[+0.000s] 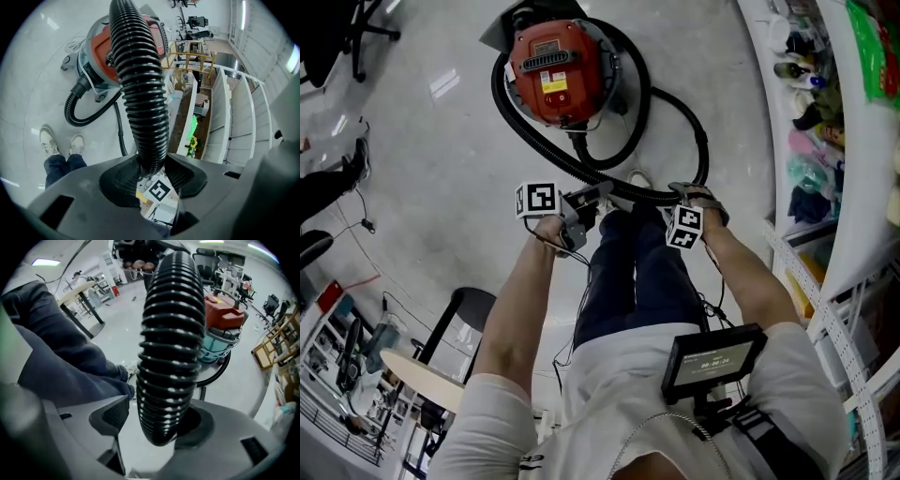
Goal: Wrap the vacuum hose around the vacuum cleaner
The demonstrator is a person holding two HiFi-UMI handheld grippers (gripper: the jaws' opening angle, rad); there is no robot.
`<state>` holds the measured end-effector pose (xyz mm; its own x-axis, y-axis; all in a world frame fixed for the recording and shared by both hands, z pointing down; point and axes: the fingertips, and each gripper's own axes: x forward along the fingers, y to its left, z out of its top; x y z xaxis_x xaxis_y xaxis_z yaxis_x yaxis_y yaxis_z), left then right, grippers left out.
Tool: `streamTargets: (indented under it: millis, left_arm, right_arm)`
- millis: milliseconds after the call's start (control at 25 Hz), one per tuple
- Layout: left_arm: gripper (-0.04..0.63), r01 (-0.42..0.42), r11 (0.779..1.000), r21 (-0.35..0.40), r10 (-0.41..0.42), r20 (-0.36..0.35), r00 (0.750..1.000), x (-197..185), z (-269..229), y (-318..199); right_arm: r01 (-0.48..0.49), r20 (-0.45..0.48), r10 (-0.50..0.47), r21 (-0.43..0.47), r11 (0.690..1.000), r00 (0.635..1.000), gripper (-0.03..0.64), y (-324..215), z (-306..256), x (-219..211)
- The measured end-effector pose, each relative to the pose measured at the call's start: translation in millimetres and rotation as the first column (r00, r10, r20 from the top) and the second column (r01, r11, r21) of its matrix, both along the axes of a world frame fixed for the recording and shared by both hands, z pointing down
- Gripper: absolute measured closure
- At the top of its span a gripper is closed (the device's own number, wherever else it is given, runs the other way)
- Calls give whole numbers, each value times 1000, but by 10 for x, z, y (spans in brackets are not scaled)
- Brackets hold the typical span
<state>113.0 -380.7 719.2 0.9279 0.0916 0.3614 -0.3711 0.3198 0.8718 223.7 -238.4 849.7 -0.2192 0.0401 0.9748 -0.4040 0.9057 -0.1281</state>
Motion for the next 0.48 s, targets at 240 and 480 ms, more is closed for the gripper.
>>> streamTargets:
  millis: [240, 480]
  left_arm:
    - [434, -27, 999, 19, 26, 36, 999, -74, 37, -19]
    - [437, 9, 1000, 25, -8, -28, 1000, 39, -121, -73]
  right_arm:
    - [31, -127, -25, 38, 999, 992, 400, -93, 36, 393]
    - [72, -82, -62, 122, 990, 995, 434, -160, -40, 517]
